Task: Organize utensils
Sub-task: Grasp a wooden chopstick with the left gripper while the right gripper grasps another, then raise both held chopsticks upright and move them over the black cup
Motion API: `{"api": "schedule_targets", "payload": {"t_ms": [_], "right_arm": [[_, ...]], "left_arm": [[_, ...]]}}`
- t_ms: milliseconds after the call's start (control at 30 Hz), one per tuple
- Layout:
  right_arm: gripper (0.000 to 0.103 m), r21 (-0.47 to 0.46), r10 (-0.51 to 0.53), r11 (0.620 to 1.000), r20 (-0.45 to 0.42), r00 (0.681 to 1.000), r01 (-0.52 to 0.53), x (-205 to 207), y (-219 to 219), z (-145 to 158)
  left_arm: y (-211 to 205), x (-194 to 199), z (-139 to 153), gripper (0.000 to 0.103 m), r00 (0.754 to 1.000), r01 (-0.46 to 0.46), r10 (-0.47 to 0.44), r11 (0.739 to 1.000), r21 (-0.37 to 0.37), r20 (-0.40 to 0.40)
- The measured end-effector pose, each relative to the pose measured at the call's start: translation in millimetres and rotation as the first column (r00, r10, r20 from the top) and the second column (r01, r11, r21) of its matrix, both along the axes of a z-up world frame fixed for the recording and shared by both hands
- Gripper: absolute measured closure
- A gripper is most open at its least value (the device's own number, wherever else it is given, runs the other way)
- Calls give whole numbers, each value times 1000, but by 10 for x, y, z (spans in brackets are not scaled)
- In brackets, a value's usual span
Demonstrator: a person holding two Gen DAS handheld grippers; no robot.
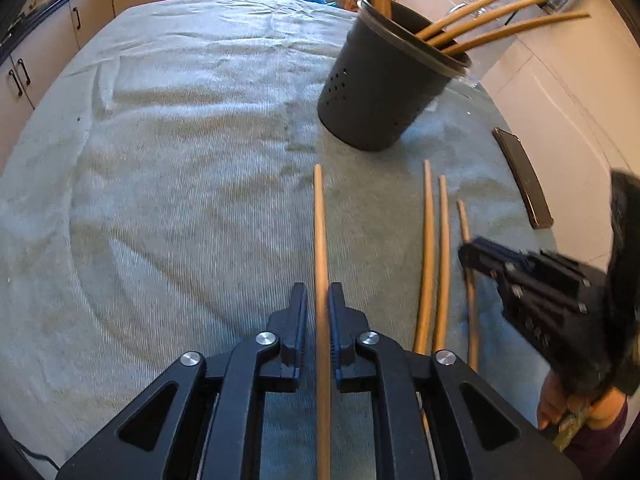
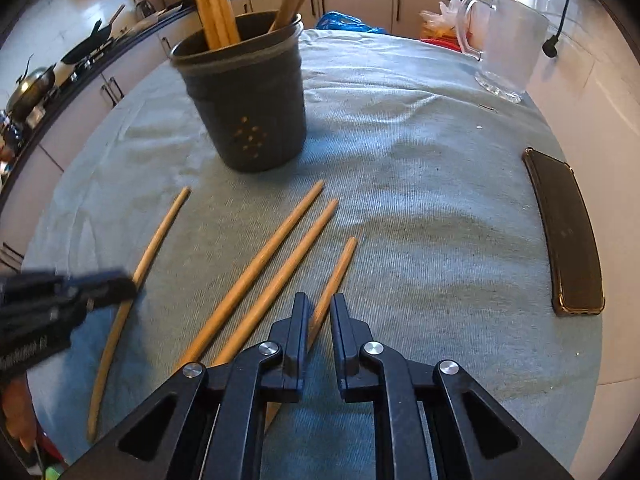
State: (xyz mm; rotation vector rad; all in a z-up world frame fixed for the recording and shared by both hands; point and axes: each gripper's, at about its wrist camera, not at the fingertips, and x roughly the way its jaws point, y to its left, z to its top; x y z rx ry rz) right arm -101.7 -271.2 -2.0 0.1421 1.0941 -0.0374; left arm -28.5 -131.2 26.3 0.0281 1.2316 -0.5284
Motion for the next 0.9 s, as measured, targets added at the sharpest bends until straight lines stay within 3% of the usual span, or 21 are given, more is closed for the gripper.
{"api": "schedule_targets", "payload": {"t_ms": [367, 600, 667, 900], "right_arm": [[90, -24, -63, 998, -21, 998, 62, 136, -50, -19], [90, -52, -85, 995, 10, 996, 85, 199, 10, -30], [93, -57, -71, 996, 10, 997, 71, 203, 51, -23], [97, 24, -86, 996, 85, 993, 84, 18, -46, 171]], "left_arm": [[-269, 297, -18, 91, 999, 22, -23, 999, 33, 34], [-235, 270, -13, 91, 998, 7, -7, 1000, 9, 61], [-219, 258, -7, 98, 997, 20, -21, 1000, 16, 70], [-87, 84, 263, 98, 988, 17, -14, 1000, -23, 152]]}}
